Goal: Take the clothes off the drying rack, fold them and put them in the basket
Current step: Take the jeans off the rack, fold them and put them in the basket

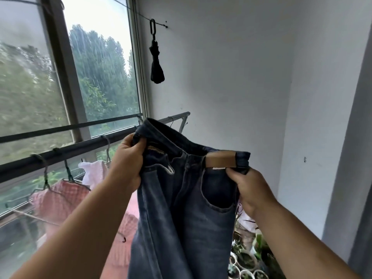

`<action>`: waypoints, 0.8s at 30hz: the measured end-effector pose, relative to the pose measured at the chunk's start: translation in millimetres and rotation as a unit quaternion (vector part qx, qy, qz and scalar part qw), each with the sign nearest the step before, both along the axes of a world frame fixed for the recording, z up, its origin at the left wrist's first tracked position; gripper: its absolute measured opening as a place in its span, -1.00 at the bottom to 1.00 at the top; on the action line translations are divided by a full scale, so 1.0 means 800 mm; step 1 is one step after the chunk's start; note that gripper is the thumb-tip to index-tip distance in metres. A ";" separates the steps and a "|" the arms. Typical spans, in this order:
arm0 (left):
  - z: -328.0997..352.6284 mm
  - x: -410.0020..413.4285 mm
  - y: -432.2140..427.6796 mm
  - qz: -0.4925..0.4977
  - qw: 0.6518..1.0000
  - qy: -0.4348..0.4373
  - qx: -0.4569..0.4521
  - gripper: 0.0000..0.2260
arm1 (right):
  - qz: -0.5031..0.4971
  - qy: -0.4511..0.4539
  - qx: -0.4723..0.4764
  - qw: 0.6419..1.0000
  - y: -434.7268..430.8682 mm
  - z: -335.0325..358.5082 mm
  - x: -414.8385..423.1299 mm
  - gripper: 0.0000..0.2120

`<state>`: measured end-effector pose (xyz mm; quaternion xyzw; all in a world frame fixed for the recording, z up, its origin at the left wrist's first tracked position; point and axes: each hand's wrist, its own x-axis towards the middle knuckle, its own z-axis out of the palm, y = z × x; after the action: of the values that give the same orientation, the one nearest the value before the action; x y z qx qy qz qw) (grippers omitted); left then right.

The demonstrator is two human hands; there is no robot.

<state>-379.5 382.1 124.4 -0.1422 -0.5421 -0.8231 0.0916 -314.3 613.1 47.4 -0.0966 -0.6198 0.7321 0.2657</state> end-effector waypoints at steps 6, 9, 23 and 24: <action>-0.006 -0.019 -0.025 0.084 0.995 0.023 -0.039 -0.90 | -0.030 0.111 -0.092 0.989 0.024 0.040 -0.007 -0.88; -0.011 -0.025 -0.029 0.107 0.991 0.042 -0.067 -0.88 | -0.047 0.139 -0.085 0.986 0.035 0.062 -0.010 -0.89; 0.010 -0.036 -0.002 0.278 0.919 0.159 -0.229 -0.84 | -0.108 0.145 0.041 0.983 0.062 0.115 -0.005 -0.93; 0.017 -0.032 0.004 0.279 0.917 0.166 -0.233 -0.82 | -0.117 0.150 0.059 0.980 0.060 0.123 -0.003 -0.92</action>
<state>-404.9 385.4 138.1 -0.1375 -0.7132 -0.5788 0.3706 -316.3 661.3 145.5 -0.0418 -0.5995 0.6644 0.4443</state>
